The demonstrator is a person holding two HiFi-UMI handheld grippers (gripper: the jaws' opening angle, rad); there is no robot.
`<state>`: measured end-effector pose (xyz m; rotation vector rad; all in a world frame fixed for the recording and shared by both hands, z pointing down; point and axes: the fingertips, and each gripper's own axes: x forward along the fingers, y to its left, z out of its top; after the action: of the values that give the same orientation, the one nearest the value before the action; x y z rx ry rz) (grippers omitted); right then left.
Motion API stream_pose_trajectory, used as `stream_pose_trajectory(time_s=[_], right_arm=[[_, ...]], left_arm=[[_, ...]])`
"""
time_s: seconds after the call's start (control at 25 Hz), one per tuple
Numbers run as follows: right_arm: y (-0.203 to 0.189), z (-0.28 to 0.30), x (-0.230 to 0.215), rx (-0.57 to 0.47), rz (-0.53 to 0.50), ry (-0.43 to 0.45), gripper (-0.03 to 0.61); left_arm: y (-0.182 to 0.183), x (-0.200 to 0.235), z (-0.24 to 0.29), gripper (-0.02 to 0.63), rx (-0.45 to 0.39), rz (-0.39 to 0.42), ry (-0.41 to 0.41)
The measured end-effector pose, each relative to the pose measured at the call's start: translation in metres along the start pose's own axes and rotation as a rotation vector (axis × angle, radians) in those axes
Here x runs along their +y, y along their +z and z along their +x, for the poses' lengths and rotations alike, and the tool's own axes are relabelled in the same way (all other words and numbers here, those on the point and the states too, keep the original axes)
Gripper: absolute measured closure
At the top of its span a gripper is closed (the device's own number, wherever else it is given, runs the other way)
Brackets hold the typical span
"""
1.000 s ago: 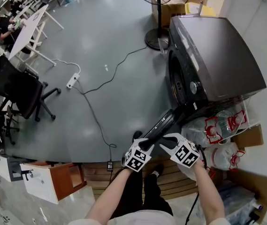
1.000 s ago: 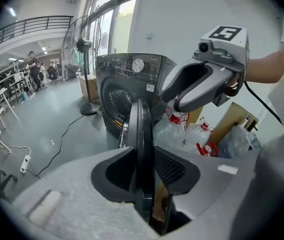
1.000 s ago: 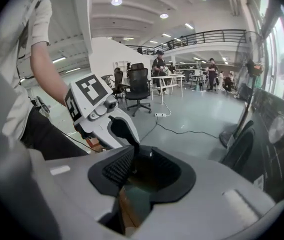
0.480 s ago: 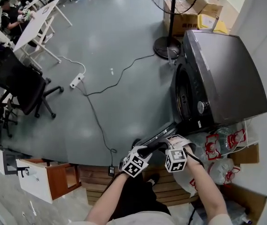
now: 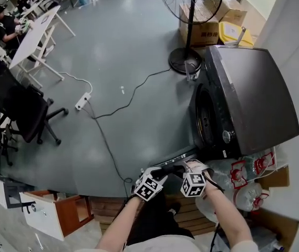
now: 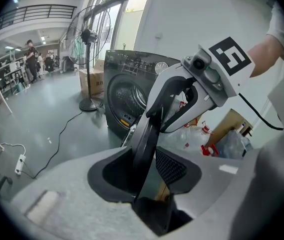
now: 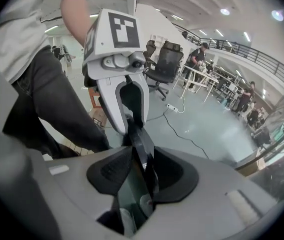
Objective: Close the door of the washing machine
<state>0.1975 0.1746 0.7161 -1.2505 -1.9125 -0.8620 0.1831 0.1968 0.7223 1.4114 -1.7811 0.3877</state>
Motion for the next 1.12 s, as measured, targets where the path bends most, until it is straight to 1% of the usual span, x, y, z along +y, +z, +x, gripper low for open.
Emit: stream_pose_trajectory(time_s=[0.12,0.2,0.32,0.44,0.56,0.68,0.76,0.92,1.12], right_arm=[[0.001,0.006,-0.011,0.017,0.062,0.002,0.448],[0.002,0.009,-0.018,0.02,0.119,-0.005,0.446],[0.004,0.013,-0.031,0.033,0.175,-0.018,0.445],[0.004,0.018,-0.041,0.064,0.232,-0.019,0.443],[0.0,0.02,-0.053,0.084,0.3,-0.024,0.438],[0.002,0.027,-0.062,0.085,0.396,-0.035,0.431],[0.004,0.03,-0.071,0.108,0.446,-0.041,0.426],[0.008,0.031,-0.086,0.16,0.488,-0.04,0.426],[0.005,0.031,-0.104,0.178,0.543,-0.078,0.423]], left_arm=[[0.004,0.013,0.002,0.466,0.025,0.022,-0.034],[0.007,0.021,0.005,0.465,0.037,0.039,-0.062],[0.013,0.034,0.006,0.463,0.073,0.072,-0.111],[0.017,0.044,0.009,0.463,0.092,0.08,-0.164],[0.026,0.052,0.015,0.462,0.098,0.089,-0.189],[0.028,0.064,0.016,0.462,0.126,0.118,-0.211],[0.032,0.072,0.016,0.462,0.141,0.138,-0.229],[0.039,0.081,0.02,0.462,0.172,0.173,-0.267],[0.053,0.094,0.027,0.459,0.185,0.194,-0.283]])
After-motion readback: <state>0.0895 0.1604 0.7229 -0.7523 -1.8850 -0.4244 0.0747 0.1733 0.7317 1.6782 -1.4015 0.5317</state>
